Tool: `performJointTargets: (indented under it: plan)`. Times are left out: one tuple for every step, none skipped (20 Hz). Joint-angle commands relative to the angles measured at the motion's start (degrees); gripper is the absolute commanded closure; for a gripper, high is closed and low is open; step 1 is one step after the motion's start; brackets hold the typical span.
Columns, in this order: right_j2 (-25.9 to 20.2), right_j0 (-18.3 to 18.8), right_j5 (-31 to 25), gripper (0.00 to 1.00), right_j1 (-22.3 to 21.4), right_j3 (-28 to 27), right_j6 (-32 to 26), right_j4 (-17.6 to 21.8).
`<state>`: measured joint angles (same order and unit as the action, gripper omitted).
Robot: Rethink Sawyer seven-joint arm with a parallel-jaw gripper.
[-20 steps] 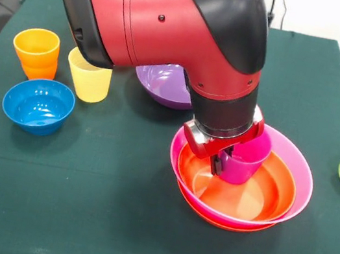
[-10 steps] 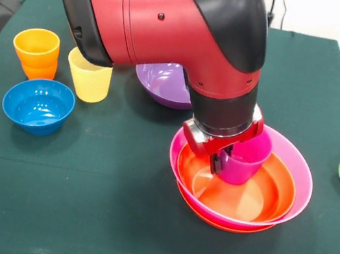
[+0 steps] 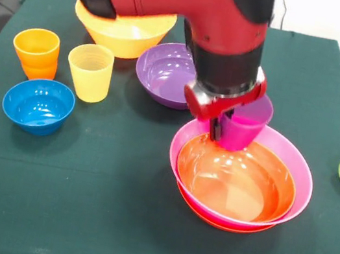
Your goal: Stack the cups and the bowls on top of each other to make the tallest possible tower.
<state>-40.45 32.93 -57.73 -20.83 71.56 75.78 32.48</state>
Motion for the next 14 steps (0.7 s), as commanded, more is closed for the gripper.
performJointTargets:
  plan:
    - [1.83,1.57,1.51,1.0,-5.91,8.19,-4.47,1.23]
    - [1.78,1.63,1.36,1.0,-5.94,8.29,-4.8,1.35]
    - [1.69,1.74,1.34,1.0,-5.79,8.26,-5.39,1.61]
    - [1.62,1.74,1.36,1.0,-5.61,8.12,-5.54,1.72]
    - [1.61,1.78,1.54,1.0,-5.33,7.92,-5.68,1.91]
    - [1.61,1.81,1.71,1.0,-5.05,7.73,-5.81,2.09]
    - [1.6,1.84,1.88,1.0,-4.78,7.54,-5.95,2.27]
    - [1.61,1.89,2.07,1.0,-4.61,7.52,-5.81,2.3]
    - [1.67,1.83,2.38,1.0,-4.33,7.3,-5.68,2.5]
    - [1.65,1.78,2.54,1.0,-4.2,7.17,-5.57,2.56]
    - [1.6,1.62,2.71,1.0,-4.14,7.01,-5.17,2.48]
    - [1.57,1.41,2.58,1.0,-4.14,6.7,-5.03,2.45]
    - [1.53,1.2,2.46,1.0,-4.14,6.4,-4.9,2.42]
    - [1.45,0.96,2.15,1.0,-4.16,6.02,-4.76,2.26]
